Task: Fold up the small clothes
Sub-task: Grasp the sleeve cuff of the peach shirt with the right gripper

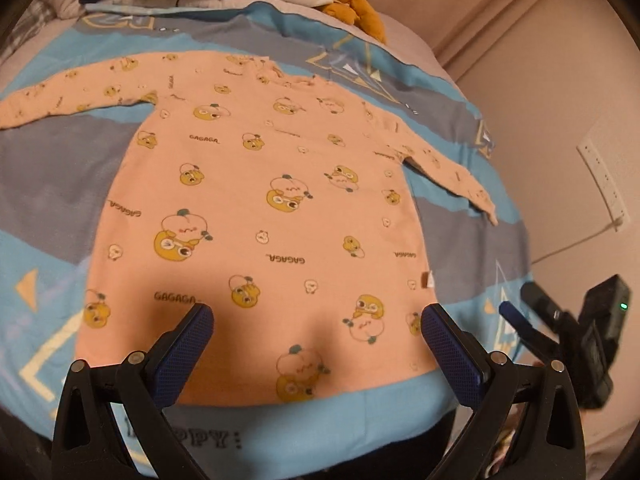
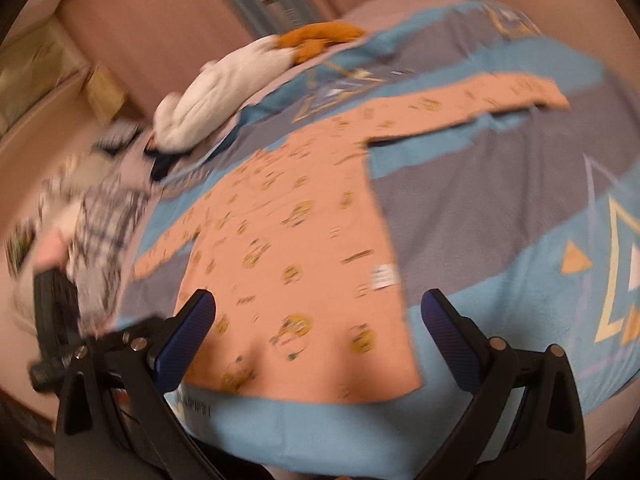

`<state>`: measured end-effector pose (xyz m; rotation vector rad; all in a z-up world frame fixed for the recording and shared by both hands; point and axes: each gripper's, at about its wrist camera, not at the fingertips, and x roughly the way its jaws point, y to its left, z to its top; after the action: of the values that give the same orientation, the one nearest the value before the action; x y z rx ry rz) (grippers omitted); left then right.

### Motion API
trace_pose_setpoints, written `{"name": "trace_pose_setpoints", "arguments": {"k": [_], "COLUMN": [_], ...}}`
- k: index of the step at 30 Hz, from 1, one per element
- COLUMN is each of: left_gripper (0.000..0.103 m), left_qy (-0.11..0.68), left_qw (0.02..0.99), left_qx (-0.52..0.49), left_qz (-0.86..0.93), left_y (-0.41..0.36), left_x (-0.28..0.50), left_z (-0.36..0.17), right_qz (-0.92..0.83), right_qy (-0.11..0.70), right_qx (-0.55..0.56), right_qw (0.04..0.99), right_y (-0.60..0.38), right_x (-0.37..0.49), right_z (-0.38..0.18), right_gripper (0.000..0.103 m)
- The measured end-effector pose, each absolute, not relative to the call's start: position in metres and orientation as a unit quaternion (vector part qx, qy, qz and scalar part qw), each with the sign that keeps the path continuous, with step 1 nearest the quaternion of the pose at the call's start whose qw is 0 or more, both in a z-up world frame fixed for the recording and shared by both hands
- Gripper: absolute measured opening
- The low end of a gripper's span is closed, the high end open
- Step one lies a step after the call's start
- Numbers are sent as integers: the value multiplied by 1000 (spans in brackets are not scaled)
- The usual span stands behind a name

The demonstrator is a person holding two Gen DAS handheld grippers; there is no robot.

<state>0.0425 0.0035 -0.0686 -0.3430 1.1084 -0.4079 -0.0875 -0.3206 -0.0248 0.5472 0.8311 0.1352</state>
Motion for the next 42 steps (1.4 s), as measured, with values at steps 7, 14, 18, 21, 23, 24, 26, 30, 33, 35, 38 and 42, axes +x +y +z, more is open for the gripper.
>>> {"name": "trace_pose_setpoints", "arguments": {"k": [7,14,18,21,23,24,26,30,33,35,38,42], "left_gripper": [102,102,102,102,102,102,102,102,102,102,102,102], "left_qy": [526,538,540,538,536,537,538,538,537,536,532,524], "left_qw": [804,793,793,799,802,803,804,807,808,809,810,811], "left_qx": [-185,-221,-222,-212,-206,-203,-201,-201,-203,-206,-216,-233], "left_qz": [-206,-181,-174,-167,-162,-159,-153,-141,-133,-127,-121,-117], "left_y": [2,-1,-3,-5,-5,-5,-5,1,7,11,20,32], "left_x": [68,106,121,127,132,134,139,144,145,146,145,144], "left_z": [-81,-99,-106,-107,-108,-108,-110,-112,-113,-113,-111,-109], "right_qz": [19,-15,-44,-78,-92,-101,-109,-120,-130,-139,-145,-138], "right_qy": [335,286,271,265,259,256,238,208,199,210,227,247], "right_qx": [417,483,504,525,545,565,586,613,615,603,579,537], "right_qw": [845,827,819,805,792,777,767,753,752,757,770,795], "right_y": [-415,-482,-514,-539,-556,-566,-578,-597,-607,-609,-609,-601], "right_x": [-71,-30,1,23,32,38,43,47,50,56,66,73], "right_z": [-49,-63,-77,-89,-101,-109,-117,-123,-125,-124,-119,-99], "right_gripper": [103,98,86,75,72,69,53,37,21,9,10,10]}}
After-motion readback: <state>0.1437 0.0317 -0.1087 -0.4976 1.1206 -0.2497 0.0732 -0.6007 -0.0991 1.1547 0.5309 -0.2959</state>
